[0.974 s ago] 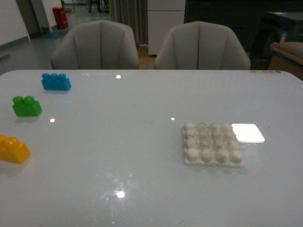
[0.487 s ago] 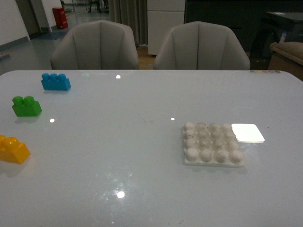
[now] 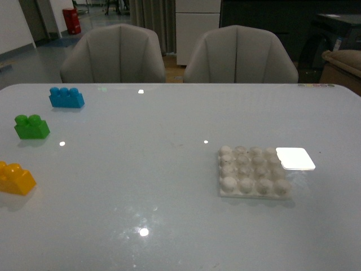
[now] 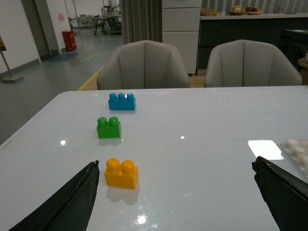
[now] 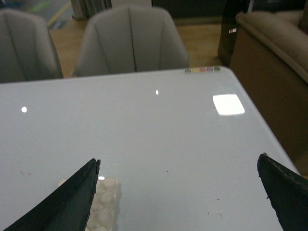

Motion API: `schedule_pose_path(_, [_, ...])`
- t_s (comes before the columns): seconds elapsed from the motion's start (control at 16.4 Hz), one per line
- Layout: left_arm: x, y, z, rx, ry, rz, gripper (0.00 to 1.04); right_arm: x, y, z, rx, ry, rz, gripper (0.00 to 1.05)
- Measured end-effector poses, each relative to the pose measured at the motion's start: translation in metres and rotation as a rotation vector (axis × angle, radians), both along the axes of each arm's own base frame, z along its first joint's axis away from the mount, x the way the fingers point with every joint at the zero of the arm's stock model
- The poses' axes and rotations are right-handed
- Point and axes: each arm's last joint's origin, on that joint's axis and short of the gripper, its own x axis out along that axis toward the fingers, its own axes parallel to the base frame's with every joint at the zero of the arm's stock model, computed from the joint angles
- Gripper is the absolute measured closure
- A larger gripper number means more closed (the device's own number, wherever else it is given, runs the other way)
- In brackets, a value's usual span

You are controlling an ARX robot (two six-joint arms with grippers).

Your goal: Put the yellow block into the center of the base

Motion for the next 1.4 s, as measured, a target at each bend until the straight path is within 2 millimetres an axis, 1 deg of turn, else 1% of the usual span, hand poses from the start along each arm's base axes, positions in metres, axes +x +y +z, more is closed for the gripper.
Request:
schedule_pose_path(0.12, [0.000, 0.000, 0.000, 0.000, 0.000, 0.000, 0.07, 0.048, 0.003, -0.011, 0.017, 0.128, 0.018, 0.06])
schedule_pose_path(0.18, [0.000, 0.000, 0.000, 0.000, 0.000, 0.000, 0.07, 0.072, 0.005, -0.021, 0.028, 0.192, 0.023, 0.06])
schedule_pose_path(0.24, [0.000, 0.000, 0.000, 0.000, 0.000, 0.000, 0.07, 0.092, 0.008, -0.032, 0.042, 0.255, 0.029, 0.06])
schedule_pose_path(0.3, [0.000, 0.000, 0.000, 0.000, 0.000, 0.000, 0.07, 0.110, 0.014, -0.048, 0.041, 0.324, 0.036, 0.06])
schedule_pose_path(0.37, [0.000, 0.000, 0.000, 0.000, 0.000, 0.000, 0.07, 0.127, 0.022, -0.071, 0.041, 0.406, 0.053, 0.06])
schedule_pose_path(0.55, [0.000, 0.000, 0.000, 0.000, 0.000, 0.000, 0.07, 0.143, 0.046, -0.121, 0.056, 0.583, 0.096, 0.06])
schedule_pose_path(0.67, [0.000, 0.000, 0.000, 0.000, 0.000, 0.000, 0.07, 0.150, 0.063, -0.141, 0.066, 0.656, 0.120, 0.06])
schedule_pose_path(0.79, [0.000, 0.000, 0.000, 0.000, 0.000, 0.000, 0.07, 0.158, 0.075, -0.151, 0.093, 0.704, 0.137, 0.06])
schedule_pose_path(0.85, [0.000, 0.000, 0.000, 0.000, 0.000, 0.000, 0.07, 0.159, 0.075, -0.156, 0.107, 0.722, 0.132, 0.06])
schedule_pose_path(0.91, [0.000, 0.000, 0.000, 0.000, 0.000, 0.000, 0.07, 0.161, 0.076, -0.165, 0.124, 0.754, 0.127, 0.06])
schedule_pose_path(1.04, [0.000, 0.000, 0.000, 0.000, 0.000, 0.000, 0.07, 0.162, 0.078, -0.175, 0.154, 0.789, 0.116, 0.06])
schedule_pose_path(1.22, [0.000, 0.000, 0.000, 0.000, 0.000, 0.000, 0.07, 0.167, 0.080, -0.176, 0.200, 0.792, 0.117, 0.06])
schedule_pose_path(1.4, [0.000, 0.000, 0.000, 0.000, 0.000, 0.000, 0.07, 0.172, 0.086, -0.182, 0.212, 0.805, 0.105, 0.06])
